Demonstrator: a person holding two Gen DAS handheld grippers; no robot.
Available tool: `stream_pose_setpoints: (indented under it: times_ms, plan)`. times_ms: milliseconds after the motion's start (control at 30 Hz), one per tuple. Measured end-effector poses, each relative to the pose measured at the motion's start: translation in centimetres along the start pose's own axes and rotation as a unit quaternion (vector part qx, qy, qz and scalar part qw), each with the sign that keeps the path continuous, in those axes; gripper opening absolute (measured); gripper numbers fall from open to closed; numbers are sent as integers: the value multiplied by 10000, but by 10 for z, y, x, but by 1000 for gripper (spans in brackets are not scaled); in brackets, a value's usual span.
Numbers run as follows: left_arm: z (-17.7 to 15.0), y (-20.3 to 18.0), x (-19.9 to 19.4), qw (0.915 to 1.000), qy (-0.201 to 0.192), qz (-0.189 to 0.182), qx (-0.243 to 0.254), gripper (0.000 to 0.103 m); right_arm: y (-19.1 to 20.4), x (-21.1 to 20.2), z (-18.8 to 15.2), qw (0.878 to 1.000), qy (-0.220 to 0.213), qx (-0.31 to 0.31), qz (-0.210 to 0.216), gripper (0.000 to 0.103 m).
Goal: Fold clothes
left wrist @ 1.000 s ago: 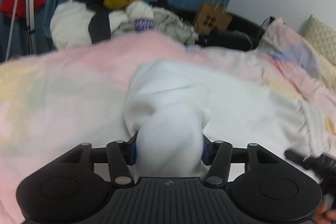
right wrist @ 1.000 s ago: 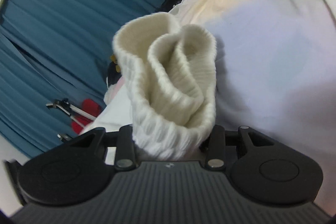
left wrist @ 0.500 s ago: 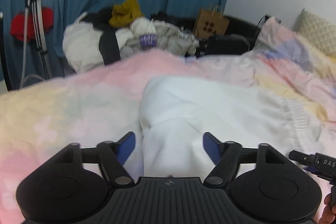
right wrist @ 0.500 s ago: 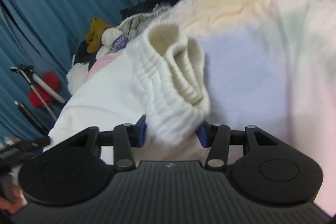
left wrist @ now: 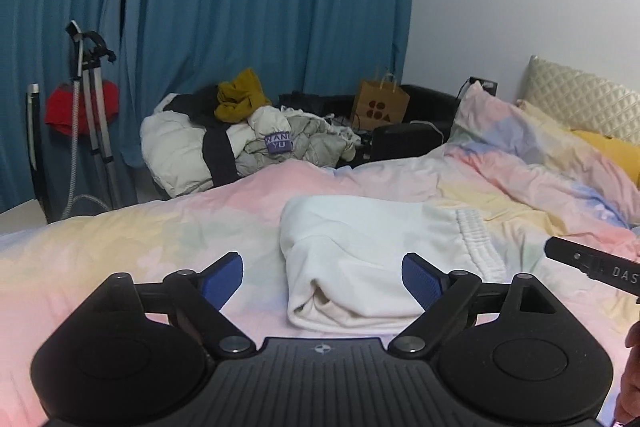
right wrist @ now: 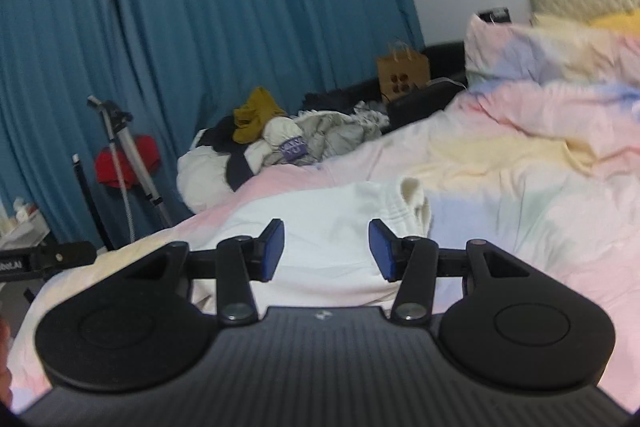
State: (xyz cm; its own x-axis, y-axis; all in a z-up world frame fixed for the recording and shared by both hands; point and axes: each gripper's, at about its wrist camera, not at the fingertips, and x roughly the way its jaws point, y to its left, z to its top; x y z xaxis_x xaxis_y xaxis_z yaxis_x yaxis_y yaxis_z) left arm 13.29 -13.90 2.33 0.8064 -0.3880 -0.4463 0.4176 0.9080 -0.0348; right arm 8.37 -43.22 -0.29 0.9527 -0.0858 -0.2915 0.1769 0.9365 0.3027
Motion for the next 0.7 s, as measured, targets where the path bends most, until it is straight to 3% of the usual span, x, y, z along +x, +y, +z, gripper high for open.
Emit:
stream_pose_setpoints:
  times_ms: [33,133,300,367,467,533,700]
  plan:
    - [-3,2,-13,10000,-53,-14,-68,103,6,-8,0,10000,-41,-80,32,51]
    - [-11,6,-45,9998,-136,-103,-113,103,19,-27,-4,9996,-138,-230,115,51]
    - [-30,2,-78,9994,-280,119,138,103,35,-42,-13,9988,-283,-392,30,69]
    - [-37,0,-84,9990,-359,157,224,103,42,-45,-17,9984,-338,-446,-1,81]
    - [-49,-2,-89,9985,-444,205,248,103,50,-44,-28,9975,-385,-588,-66,81]
    - [-58,-3,-88,9981,-464,253,331,103,55,-41,-38,9973,-358,-615,-174,93]
    - [-76,1,-80,9976,-422,415,362,103,66,-27,-52,9960,-310,-745,-376,92]
